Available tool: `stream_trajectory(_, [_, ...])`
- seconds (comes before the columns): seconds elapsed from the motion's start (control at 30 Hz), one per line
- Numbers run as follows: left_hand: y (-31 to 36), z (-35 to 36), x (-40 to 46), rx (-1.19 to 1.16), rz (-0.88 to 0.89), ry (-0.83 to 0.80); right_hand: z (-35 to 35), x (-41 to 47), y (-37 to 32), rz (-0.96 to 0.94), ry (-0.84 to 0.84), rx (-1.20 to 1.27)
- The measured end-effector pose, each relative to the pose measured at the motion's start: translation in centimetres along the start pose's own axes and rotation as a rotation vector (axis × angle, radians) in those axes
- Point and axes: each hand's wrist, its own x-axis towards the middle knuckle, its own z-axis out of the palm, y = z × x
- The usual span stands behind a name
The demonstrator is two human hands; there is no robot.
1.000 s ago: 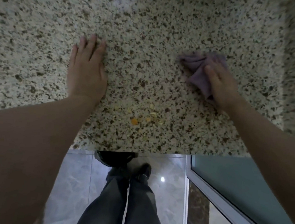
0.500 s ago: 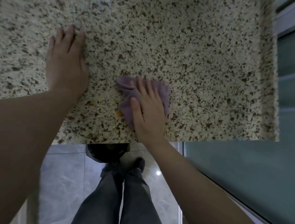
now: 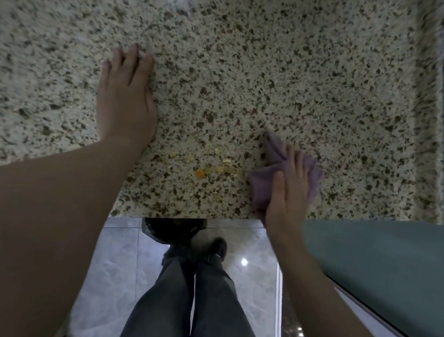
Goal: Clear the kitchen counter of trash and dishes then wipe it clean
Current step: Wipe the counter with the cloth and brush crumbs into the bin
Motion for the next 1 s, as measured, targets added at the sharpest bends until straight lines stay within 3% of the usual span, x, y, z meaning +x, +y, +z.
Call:
stream_trajectory(0.17, [0.0,0.2,0.1,-0.006,-0.013,0.011,5.3,-2.5,-4.1,-0.186,-0.213,-0.045])
stream_trajectory(0.3, [-0.3,0.4,0.3,0.015,-0.006,-0.003,9.0,-3.4,-7.5,-0.324,-0.279,-0.271])
stream_trajectory(0.47, [-0.4,0.6,0.5,-0.005,0.009,0.0,10.9,-3.3,-8.6,-0.452,-0.298,-0.45])
stream_trajectory(0.83, [-0.2,0.3,0.3,0.005,0.005,-0.026,11.7,-3.2,-7.8,-0.59,-0.29,-0.479])
stream_trajectory(1.0, [-0.5,0.6,0.2,-0.008,0.016,-0.018,12.1,-3.3,-7.9,-0.56,-0.247,-0.505])
